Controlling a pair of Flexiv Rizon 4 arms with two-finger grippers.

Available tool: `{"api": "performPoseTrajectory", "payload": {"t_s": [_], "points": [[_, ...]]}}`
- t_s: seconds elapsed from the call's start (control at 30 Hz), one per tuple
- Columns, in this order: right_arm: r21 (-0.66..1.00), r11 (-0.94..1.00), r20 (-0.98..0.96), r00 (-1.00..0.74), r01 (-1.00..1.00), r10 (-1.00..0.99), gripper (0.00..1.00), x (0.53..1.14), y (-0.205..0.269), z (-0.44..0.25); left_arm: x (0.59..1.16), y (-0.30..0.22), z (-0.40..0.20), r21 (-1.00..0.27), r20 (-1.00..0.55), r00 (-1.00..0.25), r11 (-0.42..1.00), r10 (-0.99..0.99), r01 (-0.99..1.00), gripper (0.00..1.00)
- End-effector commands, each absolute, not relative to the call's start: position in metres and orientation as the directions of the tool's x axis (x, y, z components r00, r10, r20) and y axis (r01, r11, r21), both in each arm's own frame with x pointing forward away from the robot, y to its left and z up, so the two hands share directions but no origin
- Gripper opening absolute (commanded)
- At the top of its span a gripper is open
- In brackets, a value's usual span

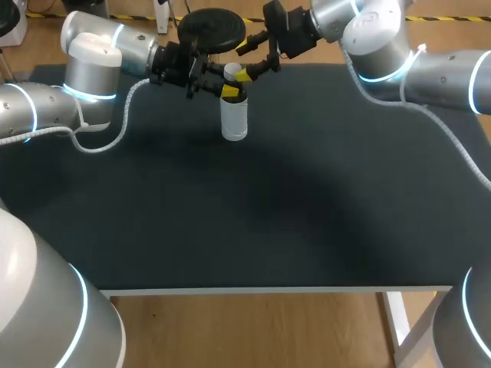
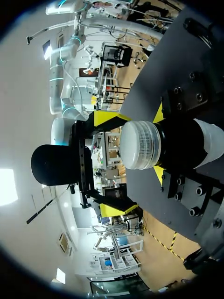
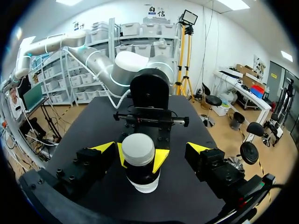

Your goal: Unscrew the bottle cap

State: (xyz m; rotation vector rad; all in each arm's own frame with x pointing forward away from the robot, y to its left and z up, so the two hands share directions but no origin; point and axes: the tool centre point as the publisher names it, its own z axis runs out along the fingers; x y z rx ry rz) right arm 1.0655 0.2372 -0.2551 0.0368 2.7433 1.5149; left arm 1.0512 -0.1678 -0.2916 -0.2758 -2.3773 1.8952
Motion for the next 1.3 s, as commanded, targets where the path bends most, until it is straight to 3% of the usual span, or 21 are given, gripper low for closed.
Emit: {"api": "performPoseTrajectory", "payload": {"t_s": [0.03, 0.57, 0.73, 0.83, 0.93, 1.13, 1.27, 1.3], "points": [[0.841, 0.541, 0.016, -1.000, 0.023, 0.018, 1.00, 1.065, 0.238, -0.258, 1.053, -0.167, -0.291, -0.973, -0.041, -0.979, 0.214, 0.201, 0.085, 0.00], [0.841, 0.541, 0.017, -1.000, 0.006, -0.014, 1.00, 1.058, 0.248, -0.257, 1.053, -0.167, -0.291, -0.973, -0.041, -0.979, 0.214, 0.201, 0.085, 0.00], [0.841, 0.542, 0.019, -1.000, 0.006, -0.020, 0.95, 1.056, 0.248, -0.255, 1.053, -0.167, -0.291, -0.973, -0.041, -0.979, 0.214, 0.201, 0.085, 0.00], [0.841, 0.541, 0.021, -1.000, 0.006, -0.022, 0.83, 1.055, 0.248, -0.255, 1.053, -0.167, -0.291, -0.973, -0.041, -0.979, 0.214, 0.201, 0.085, 0.00], [0.840, 0.542, 0.021, -1.000, 0.006, -0.021, 0.54, 1.054, 0.248, -0.256, 1.053, -0.167, -0.291, -0.973, -0.041, -0.979, 0.214, 0.201, 0.085, 0.00], [0.837, 0.548, 0.025, -1.000, 0.011, -0.019, 0.40, 1.053, 0.246, -0.258, 1.053, -0.167, -0.291, -0.973, -0.041, -0.979, 0.214, 0.201, 0.085, 0.00], [0.836, 0.548, 0.024, -0.999, 0.009, -0.021, 0.21, 1.054, 0.245, -0.259, 1.053, -0.167, -0.291, -0.973, -0.041, -0.979, 0.214, 0.201, 0.085, 0.00], [0.837, 0.547, 0.023, -0.999, 0.006, -0.024, 0.12, 1.054, 0.245, -0.259, 1.053, -0.167, -0.291, -0.973, -0.041, -0.979, 0.214, 0.201, 0.085, 0.00]]}}
